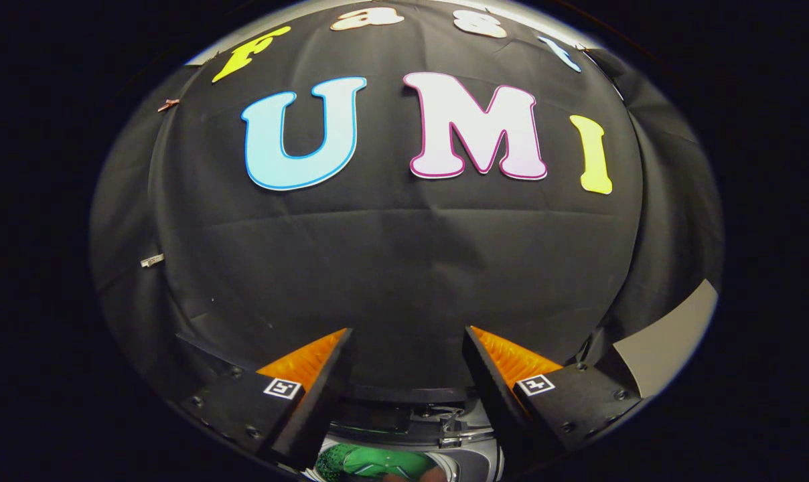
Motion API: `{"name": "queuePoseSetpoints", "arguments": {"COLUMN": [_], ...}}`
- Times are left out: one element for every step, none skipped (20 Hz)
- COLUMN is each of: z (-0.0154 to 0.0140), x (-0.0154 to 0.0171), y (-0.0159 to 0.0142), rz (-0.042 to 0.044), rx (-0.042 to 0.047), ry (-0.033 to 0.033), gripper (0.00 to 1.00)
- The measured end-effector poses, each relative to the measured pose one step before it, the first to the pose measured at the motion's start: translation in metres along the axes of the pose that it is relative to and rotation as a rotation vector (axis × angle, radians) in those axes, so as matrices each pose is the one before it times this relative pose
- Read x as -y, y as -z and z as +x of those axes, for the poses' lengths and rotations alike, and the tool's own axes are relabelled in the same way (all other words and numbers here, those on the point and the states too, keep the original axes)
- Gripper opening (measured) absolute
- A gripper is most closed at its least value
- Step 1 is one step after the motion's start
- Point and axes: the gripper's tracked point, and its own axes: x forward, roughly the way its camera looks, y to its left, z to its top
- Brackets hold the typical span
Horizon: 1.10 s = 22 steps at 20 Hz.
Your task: Put the clothes into the washing machine and then close the washing machine lid.
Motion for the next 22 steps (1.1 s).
{"name": "queuePoseSetpoints", "arguments": {"z": [-0.00081, -0.00294, -0.00461, -0.00671, -0.00397, -0.0038, -0.00406, -0.00349, -0.00226, -0.00525, -0.00576, -0.00394, -0.00496, -0.00496, -0.00445, -0.00402, -0.00441, -0.00368, -0.00422, -0.00432, -0.00385, -0.00347], "x": [-0.00058, -0.00009, -0.0004, -0.00053, -0.0003, 0.00016, -0.00019, -0.00083, -0.00004, -0.0006, -0.00076, -0.00074, -0.00079, -0.00062, -0.00061, 0.00045, -0.00104, -0.00021, -0.00077, 0.00056, -0.00036, -0.00025], "y": [0.00081, 0.00222, 0.00232, 0.00196, 0.0016, 0.00016, 0.00046, 0.00242, 0.00225, 0.00299, 0.00262, 0.00275, 0.00305, 0.00223, 0.00258, 0.00307, 0.00281, 0.00358, 0.00251, 0.0017, 0.00303, 0.00302], "rz": [-0.00099, -0.00204, 0.00056, -0.00202, 0.00012, -0.00205, -0.00045, -0.0005, -0.00106, 0.00007, 0.0013, -0.00093, 0.00114, -0.00026, -0.00081, 0.00003, -0.00058, -0.00084, 0.00186, 0.00208, -0.0041, -0.00293], "rx": [-0.0162, -0.01148, -0.00651, -0.00002, 0.00592, 0.00748, 0.00682, 0.00393, -0.00168, -0.004, -0.00465, -0.0043, 0.00082, 0.00653, 0.00933, 0.00614, 0.0052, 0.00492, 0.00921, 0.0102, 0.00871, 0.00548], "ry": [-0.00611, -0.00401, -0.00182, -0.00115, -0.00097, -0.00137, -0.00052, -0.00059, -0.0015, -0.00333, -0.00416, -0.00482, -0.00463, -0.00455, -0.00306, -0.0016, -0.00113, -0.00297, -0.00107, 0.00363, 0.00532, 0.0048], "gripper": [1.0, 1.0, 1.0, 1.0, 1.0, 1.0, 1.0, 1.0, 1.0, 1.0, 1.0, 1.0, 1.0, 1.0, 1.0, 1.0, 1.0, 1.0, 1.0, 1.0, 1.0, 1.0]}}
